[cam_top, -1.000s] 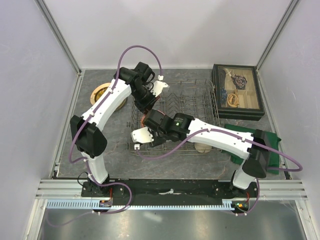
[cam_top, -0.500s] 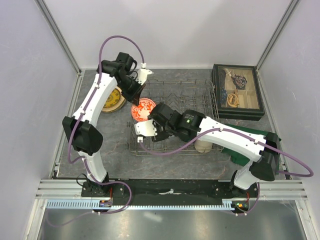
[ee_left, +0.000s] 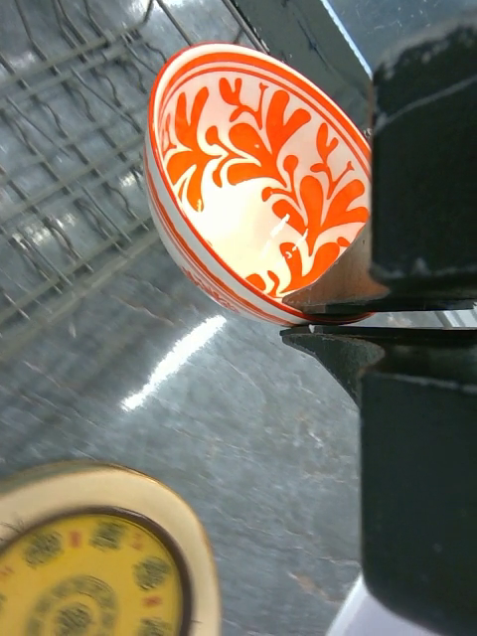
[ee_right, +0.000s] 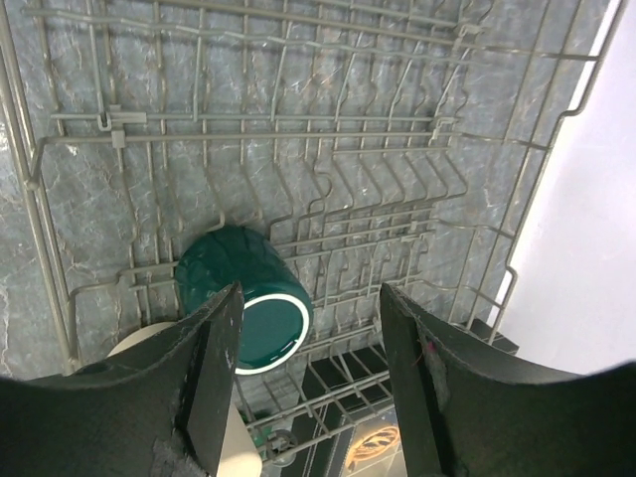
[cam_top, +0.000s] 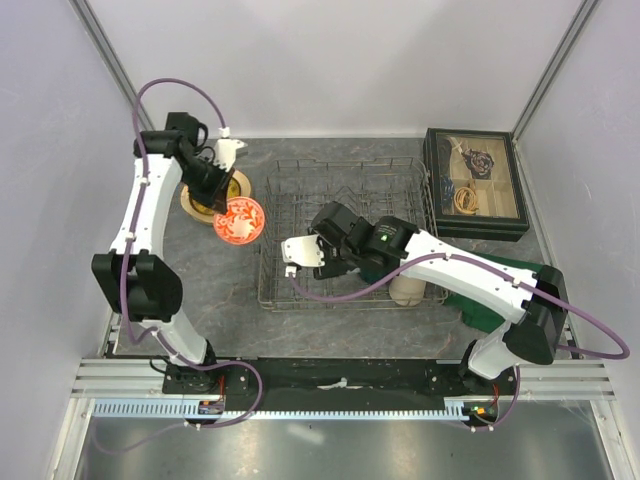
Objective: Unload the mixed dishes from the dish rack
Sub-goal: Place the bowl at the center of the board.
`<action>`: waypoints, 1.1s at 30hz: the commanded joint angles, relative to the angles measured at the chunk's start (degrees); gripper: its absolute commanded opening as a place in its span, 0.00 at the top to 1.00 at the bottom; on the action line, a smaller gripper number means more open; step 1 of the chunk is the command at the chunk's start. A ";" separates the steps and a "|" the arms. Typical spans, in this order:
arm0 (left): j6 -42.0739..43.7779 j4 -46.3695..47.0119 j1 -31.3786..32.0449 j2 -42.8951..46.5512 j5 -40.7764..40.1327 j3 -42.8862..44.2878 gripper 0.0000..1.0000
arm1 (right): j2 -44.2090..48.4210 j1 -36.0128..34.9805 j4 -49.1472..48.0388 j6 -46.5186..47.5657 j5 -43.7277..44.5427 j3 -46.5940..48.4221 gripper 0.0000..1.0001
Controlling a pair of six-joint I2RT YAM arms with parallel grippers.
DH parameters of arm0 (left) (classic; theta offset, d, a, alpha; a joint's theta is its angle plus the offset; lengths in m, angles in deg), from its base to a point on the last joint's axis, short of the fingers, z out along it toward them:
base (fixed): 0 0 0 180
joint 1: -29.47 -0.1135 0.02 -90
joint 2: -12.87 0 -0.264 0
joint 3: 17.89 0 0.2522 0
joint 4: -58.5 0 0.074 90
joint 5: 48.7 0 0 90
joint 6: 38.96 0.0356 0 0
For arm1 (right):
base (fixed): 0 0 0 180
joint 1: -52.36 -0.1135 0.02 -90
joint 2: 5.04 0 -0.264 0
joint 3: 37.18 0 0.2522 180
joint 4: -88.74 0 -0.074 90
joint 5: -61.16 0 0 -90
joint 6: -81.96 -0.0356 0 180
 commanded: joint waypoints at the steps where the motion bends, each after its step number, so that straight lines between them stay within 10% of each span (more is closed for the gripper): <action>1: 5.71 -8.57 -7.26 5.11 1.89 -3.43 0.98 | 1.81 0.69 -2.53 -1.15 -1.25 -0.87 0.35; 18: 10.99 6.35 -24.93 2.40 0.49 -19.34 0.98 | 0.84 1.22 -4.81 -1.32 -2.66 -3.50 0.35; 33: 6.07 16.74 -25.90 -5.78 1.54 -19.61 0.98 | 1.01 1.30 -5.43 -1.50 -2.22 -5.00 0.34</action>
